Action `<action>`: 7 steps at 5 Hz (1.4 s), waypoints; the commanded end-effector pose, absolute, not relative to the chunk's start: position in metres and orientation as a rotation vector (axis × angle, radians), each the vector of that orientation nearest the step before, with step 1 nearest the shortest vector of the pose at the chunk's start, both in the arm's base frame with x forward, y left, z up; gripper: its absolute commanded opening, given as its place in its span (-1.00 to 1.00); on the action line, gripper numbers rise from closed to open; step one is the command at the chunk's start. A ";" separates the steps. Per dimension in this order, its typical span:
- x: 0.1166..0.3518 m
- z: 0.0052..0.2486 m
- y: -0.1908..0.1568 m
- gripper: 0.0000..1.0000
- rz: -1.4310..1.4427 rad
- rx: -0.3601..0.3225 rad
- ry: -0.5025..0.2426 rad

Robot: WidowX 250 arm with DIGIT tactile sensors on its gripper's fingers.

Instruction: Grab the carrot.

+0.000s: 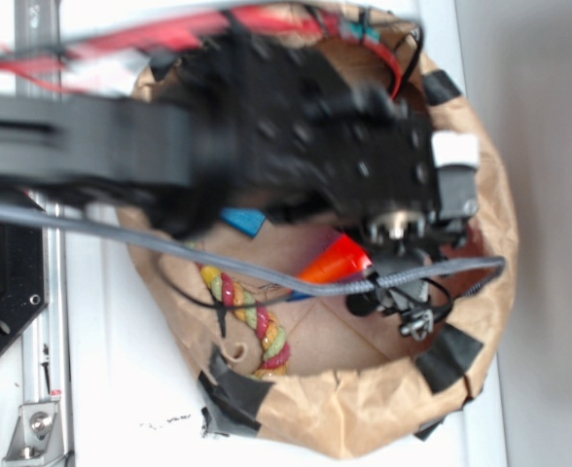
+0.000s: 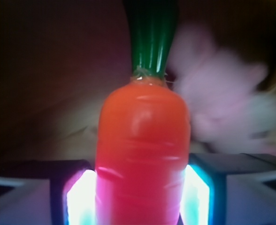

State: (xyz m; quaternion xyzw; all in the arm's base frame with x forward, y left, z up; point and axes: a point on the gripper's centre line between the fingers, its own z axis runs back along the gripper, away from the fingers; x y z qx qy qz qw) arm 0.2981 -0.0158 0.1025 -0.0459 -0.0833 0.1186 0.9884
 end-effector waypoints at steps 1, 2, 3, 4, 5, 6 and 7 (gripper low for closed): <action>0.285 0.191 0.001 -1.00 0.046 -0.053 -0.258; 0.280 0.198 0.002 -1.00 0.014 -0.051 -0.252; 0.271 0.195 0.005 -1.00 -0.007 -0.033 -0.250; 0.266 0.196 0.005 -1.00 -0.014 -0.041 -0.251; 0.267 0.196 0.005 -1.00 -0.012 -0.043 -0.255; 0.267 0.194 0.006 -1.00 -0.006 -0.038 -0.253; 0.266 0.194 0.005 -1.00 -0.004 -0.040 -0.256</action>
